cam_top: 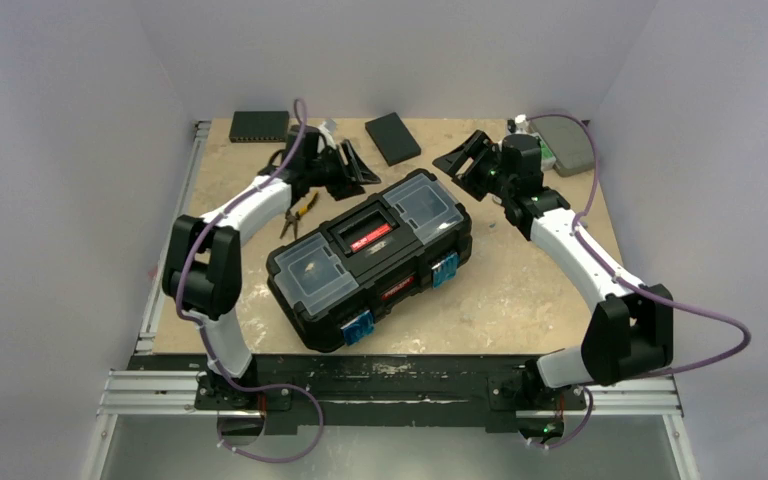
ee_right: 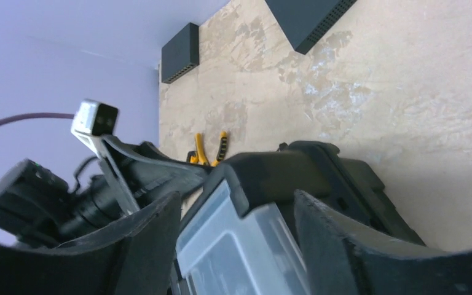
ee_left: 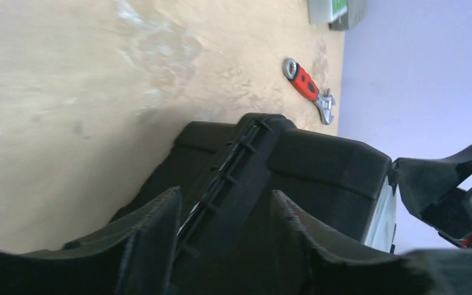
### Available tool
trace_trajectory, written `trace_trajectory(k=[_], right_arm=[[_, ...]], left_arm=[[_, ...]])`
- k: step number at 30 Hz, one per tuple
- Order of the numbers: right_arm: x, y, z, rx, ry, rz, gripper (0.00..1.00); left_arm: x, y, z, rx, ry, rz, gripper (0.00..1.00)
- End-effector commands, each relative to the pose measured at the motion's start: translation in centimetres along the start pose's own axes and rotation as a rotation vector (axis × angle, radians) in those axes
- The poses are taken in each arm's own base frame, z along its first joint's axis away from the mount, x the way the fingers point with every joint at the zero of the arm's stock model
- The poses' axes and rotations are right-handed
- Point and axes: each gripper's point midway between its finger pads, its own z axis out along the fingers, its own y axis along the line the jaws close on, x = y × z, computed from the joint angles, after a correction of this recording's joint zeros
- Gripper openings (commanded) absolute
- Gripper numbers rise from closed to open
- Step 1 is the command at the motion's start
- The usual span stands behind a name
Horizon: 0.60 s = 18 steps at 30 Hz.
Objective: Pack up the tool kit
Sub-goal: Move the toolbox to the center of the board.
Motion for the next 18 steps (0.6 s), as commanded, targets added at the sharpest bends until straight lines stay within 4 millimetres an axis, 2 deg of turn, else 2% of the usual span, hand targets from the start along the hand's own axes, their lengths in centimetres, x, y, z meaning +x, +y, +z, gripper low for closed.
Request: trace_trajectory(k=[1,4,5,10,13,14,18], right_arm=[[-0.5,0.0,-3.1,-0.001,-0.043,-0.069,0.75],[-0.1,-0.1,-4.9,-0.006,-0.055,-0.08,0.95],[0.1,-0.2,-5.5,-0.006,-0.059,-0.084,0.98],[0.9,-2.0,-8.4,0.079,-0.08,-0.046,0.99],[2.5,-2.4,-9.9,0.057,-0.072,0.011,0.99],[3.2,-2.2,-10.3,0.034,-0.059,0.019,0.99],[6.2,-0.7,-11.0,-0.055,0.006,0.023,0.99]], left_arm=[[-3.9,-1.7,-7.1,-0.041,-0.08,0.126,0.62],[-4.8,-2.3,-10.4,-0.091,-0.143,0.188,0.75],[-4.9,-3.0,-11.8,-0.1,-0.172,0.215,0.78],[-3.8,-2.3,-16.0,-0.202,-0.249,0.254,0.96],[-2.1,0.0,-17.7,-0.29,-0.264,0.245,1.0],[-1.4,1.4,-18.5,-0.345,-0.265,0.231,1.0],[1.2,4.4,-20.7,-0.407,-0.334,0.201,1.0]])
